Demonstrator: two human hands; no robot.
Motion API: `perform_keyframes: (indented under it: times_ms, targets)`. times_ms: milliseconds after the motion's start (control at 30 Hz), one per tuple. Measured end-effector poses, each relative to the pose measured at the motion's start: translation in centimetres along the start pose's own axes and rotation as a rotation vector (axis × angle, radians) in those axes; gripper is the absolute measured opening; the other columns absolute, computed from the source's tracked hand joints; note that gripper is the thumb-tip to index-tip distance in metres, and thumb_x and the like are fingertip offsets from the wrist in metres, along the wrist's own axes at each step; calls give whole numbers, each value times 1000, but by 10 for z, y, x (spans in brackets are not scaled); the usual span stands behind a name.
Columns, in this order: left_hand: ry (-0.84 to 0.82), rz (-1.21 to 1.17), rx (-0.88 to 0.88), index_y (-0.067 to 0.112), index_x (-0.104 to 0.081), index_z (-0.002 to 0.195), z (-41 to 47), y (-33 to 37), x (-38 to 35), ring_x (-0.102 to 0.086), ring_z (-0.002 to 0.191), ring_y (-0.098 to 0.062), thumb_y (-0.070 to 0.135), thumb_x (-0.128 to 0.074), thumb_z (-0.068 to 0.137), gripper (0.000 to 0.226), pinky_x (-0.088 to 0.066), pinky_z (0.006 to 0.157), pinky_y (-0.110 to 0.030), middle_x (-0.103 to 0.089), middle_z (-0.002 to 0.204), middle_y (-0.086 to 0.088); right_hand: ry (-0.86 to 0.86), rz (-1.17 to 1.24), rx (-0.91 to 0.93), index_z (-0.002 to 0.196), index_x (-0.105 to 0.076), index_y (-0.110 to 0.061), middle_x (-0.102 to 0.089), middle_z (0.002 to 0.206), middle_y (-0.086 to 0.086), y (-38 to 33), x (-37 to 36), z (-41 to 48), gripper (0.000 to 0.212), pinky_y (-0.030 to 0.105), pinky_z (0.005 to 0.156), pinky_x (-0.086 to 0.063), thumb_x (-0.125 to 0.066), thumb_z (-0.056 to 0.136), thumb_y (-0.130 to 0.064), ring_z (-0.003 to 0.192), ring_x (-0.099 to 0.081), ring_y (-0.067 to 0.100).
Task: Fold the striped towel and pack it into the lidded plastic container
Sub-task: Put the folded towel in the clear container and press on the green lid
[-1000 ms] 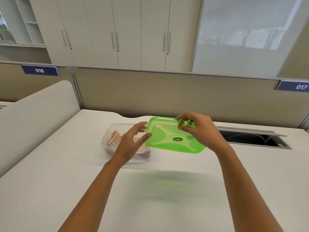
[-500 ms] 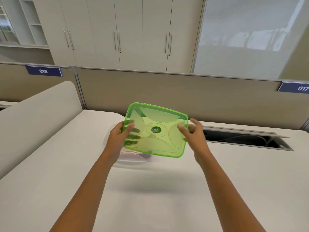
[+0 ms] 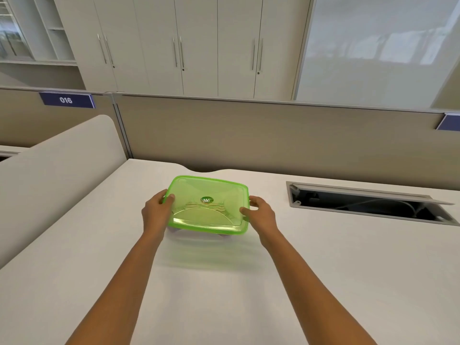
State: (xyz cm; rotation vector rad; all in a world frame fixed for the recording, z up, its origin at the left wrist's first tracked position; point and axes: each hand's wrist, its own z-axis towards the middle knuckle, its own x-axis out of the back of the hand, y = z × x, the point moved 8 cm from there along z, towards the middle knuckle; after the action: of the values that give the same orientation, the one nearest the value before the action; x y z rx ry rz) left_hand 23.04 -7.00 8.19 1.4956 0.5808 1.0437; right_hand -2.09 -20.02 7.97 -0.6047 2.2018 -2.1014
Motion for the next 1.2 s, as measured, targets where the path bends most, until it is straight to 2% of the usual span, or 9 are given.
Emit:
perform_keyframes:
  times_ms: [67, 200, 300, 467, 600, 767, 933, 1033, 1200]
  targets:
    - [36, 63, -28, 11, -63, 119, 4, 0, 2, -56, 108, -35, 22, -54, 89, 33, -43, 92, -38, -66, 115, -17, -9, -53, 8, 129, -52, -7, -57, 130, 10, 1, -7, 2, 46, 29, 86, -45, -63, 84, -6, 106, -59, 27]
    - [51, 161, -27, 7, -62, 120, 11, -7, 3, -56, 108, -38, 22, -54, 90, 35, -44, 95, -43, -65, 114, -23, -11, -132, 21, 126, -55, -7, -57, 128, 13, 1, -16, 7, 43, 26, 83, -40, -62, 83, -8, 108, -55, 25]
    - [52, 168, -19, 5, -62, 120, 15, -11, 2, -55, 109, -38, 22, -54, 90, 35, -43, 98, -47, -64, 113, -24, -7, -171, 27, 126, -55, -7, -55, 129, 15, 1, -20, 10, 43, 29, 87, -41, -63, 83, -10, 115, -54, 29]
    - [76, 149, 22, 4, -64, 116, 25, -15, 3, -49, 121, -36, 22, -56, 89, 34, -40, 104, -44, -59, 125, -21, -28, -224, 34, 132, -51, -9, -51, 134, 14, -1, -26, 17, 50, 36, 100, -43, -63, 84, -16, 121, -50, 28]
    - [78, 153, 39, 3, -65, 113, 32, -16, 3, -53, 115, -36, 20, -54, 90, 31, -42, 95, -38, -64, 121, -19, -27, -241, 43, 130, -53, -7, -56, 131, 13, -4, -29, 23, 47, 37, 99, -43, -63, 84, -15, 119, -53, 28]
    - [62, 187, 87, 4, -68, 107, 44, -21, 6, -53, 114, -36, 22, -53, 89, 30, -43, 92, -37, -66, 118, -18, -20, -219, 20, 128, -54, -7, -59, 128, 12, 0, -29, 31, 45, 35, 96, -42, -63, 85, -15, 117, -54, 26]
    - [8, 279, 111, 1, -70, 97, 60, -21, 4, -55, 109, -38, 30, -51, 91, 35, -43, 87, -37, -68, 98, -20, 12, -84, -85, 131, -50, -9, -57, 129, 12, 7, -28, 45, 46, 32, 98, -42, -61, 88, -21, 117, -54, 26]
    - [-29, 286, 87, 2, -69, 101, 70, -16, -2, -54, 111, -37, 29, -51, 91, 34, -43, 92, -38, -67, 112, -19, 20, -16, -145, 131, -50, -9, -56, 131, 12, 10, -31, 55, 44, 39, 104, -43, -58, 90, -24, 119, -54, 28]
    - [-110, 256, 38, 6, -66, 113, 85, -5, -19, -52, 118, -33, 29, -52, 91, 34, -40, 99, -37, -63, 125, -14, 39, 28, -156, 124, -58, -10, -60, 127, 11, 10, -36, 68, 37, 42, 103, -44, -57, 90, -27, 117, -56, 28]
